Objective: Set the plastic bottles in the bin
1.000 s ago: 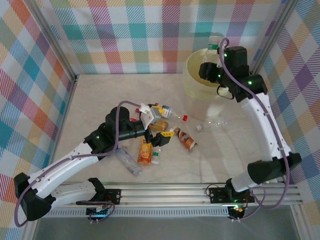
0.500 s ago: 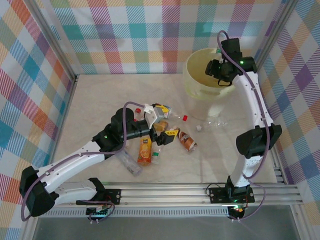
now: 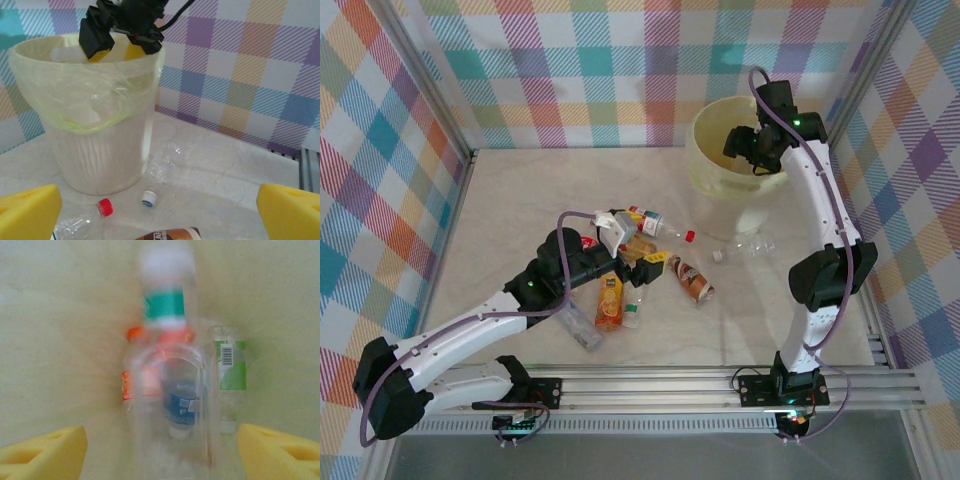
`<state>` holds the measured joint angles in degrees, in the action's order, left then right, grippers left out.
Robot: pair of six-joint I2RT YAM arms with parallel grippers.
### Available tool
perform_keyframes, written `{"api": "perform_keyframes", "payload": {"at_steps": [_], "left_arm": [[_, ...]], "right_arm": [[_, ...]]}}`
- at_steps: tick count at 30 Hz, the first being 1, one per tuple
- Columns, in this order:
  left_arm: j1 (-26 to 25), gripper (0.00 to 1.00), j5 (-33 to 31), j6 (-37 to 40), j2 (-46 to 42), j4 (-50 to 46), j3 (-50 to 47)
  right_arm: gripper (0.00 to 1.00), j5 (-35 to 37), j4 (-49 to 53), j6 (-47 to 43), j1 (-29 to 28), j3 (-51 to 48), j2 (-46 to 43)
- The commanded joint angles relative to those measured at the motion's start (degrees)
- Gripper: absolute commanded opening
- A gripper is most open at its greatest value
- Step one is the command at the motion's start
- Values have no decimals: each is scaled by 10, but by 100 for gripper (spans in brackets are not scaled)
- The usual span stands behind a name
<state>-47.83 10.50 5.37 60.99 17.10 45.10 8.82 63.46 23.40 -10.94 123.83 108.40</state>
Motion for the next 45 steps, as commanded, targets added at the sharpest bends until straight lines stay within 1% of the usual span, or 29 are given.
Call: {"api": "perform_keyframes", "payload": {"at_steps": [1,8,13,17,20,24,27,32,36,39,41,45], "left_arm": [[-4,100,-23,-12,-5,37,-9],[-4,100,-30,-10,-4,37,-11],[-4,100,-28,0,-6,28,-8],[-4,100,-10,13,-4,12,0],[-3,100,-4,14,-1,10,1],[-3,100,13,22,3,0,7],[-3,100,41,49,7,-39,24],[-4,100,67,84,22,-78,41],[-5,100,135,143,36,-164,81],[-6,100,146,145,40,-185,94],[-7,100,153,145,40,-208,112],[-7,100,169,158,32,-296,141]], "right_arm": [[82,-3,16,-5,0,25,-30],[83,-2,24,-39,-3,19,-90],[83,-17,7,-77,-21,-36,-168],[83,-28,1,-99,-52,-104,-238],[83,-52,-2,-105,-76,-166,-287],[84,-127,-41,-115,-104,-295,-365],[85,-142,-48,-112,-121,-374,-404],[85,-145,-67,-87,-137,-479,-445],[85,-158,-97,-69,-150,-546,-459],[85,-165,-132,-53,-165,-596,-462],[85,-151,-147,-48,-178,-622,-459],[86,-117,-160,-47,-194,-657,-447]]}}
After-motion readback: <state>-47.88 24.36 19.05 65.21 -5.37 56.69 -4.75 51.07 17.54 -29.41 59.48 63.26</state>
